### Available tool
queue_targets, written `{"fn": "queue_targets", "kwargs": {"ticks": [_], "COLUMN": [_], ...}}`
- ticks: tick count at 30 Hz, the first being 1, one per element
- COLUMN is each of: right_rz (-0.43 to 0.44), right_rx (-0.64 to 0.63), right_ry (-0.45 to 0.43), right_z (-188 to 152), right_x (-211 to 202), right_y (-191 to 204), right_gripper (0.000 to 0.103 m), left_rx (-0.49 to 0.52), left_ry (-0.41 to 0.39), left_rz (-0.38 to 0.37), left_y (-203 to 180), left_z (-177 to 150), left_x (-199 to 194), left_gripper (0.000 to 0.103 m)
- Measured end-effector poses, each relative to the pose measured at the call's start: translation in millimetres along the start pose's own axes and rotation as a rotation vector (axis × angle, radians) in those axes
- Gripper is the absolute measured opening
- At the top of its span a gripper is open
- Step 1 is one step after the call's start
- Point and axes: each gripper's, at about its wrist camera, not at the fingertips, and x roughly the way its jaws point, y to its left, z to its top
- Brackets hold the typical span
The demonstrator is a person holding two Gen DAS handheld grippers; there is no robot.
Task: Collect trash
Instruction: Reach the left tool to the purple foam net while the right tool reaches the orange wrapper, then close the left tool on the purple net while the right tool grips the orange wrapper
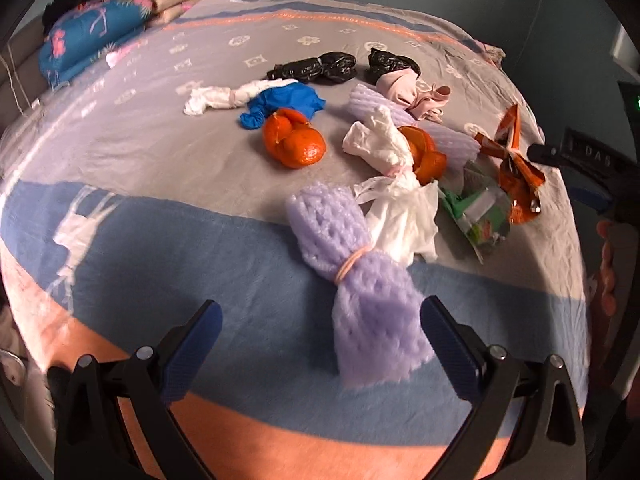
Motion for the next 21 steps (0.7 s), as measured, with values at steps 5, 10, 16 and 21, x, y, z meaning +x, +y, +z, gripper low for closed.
{"fn": "queue_targets", "kwargs": {"ticks": [5, 10, 16, 21], "right_rz": [0.001, -0.014, -0.050, -0.036], "right_rx": [0.009, 0.016, -0.006, -0.003], "right_ry": [0.018, 0.022, 0.058, 0.048], "right_z": [0, 4, 0, -4], "right_x": [13, 21, 36, 32], "right_y": [0, -3, 0, 4], "right_gripper": [0.094, 0.079, 0.043, 0.027], "left_rx": [-0.025, -0.098, -0.078, -0.080], "left_ry": [-0.032, 0.000, -0.011, -0.032], "left_rz": [-0.019, -0.074, -0.091, -0.118], "left_y": [0, 11, 6, 7], "left_z": [0, -2, -6, -8], "left_x": [8, 20, 21, 8], "left_gripper": [0.096, 0.092, 0.049, 0.023]}}
